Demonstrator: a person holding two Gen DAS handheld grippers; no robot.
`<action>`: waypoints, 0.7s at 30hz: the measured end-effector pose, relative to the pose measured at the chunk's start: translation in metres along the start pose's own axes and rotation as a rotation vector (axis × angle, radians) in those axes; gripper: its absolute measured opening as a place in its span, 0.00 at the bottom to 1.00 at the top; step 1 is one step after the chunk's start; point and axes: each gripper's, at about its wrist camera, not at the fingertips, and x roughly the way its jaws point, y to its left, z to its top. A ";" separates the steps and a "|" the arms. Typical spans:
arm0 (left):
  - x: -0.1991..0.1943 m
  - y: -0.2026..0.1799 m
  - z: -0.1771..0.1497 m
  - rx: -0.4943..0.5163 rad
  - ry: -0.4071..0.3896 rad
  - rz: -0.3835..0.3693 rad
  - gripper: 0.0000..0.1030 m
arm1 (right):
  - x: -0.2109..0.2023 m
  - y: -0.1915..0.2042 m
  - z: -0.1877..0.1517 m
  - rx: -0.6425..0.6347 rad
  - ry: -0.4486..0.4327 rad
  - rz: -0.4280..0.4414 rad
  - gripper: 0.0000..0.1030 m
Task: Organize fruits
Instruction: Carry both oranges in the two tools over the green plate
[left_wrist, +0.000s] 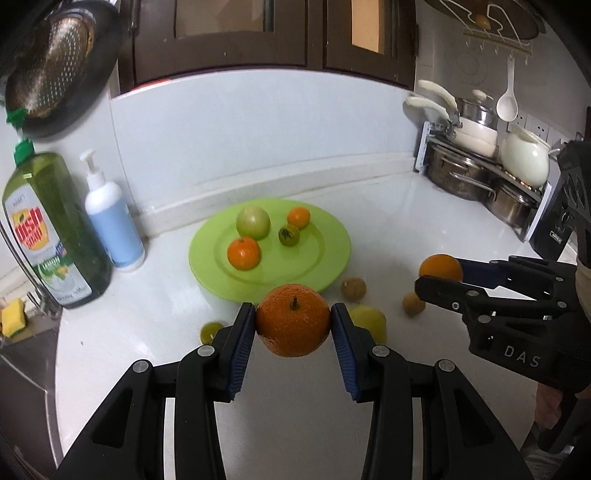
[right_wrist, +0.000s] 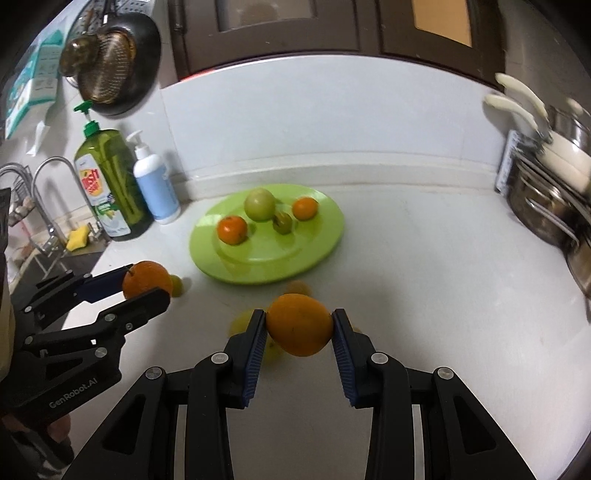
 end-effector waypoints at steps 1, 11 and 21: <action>-0.001 0.000 0.003 0.001 -0.004 0.005 0.40 | 0.000 0.001 0.003 -0.005 -0.005 0.009 0.36; 0.010 0.000 0.032 -0.003 -0.021 0.019 0.40 | 0.019 -0.006 0.043 -0.059 -0.013 0.056 0.36; 0.037 0.005 0.056 -0.004 -0.008 0.031 0.40 | 0.049 -0.011 0.084 -0.124 -0.003 0.072 0.36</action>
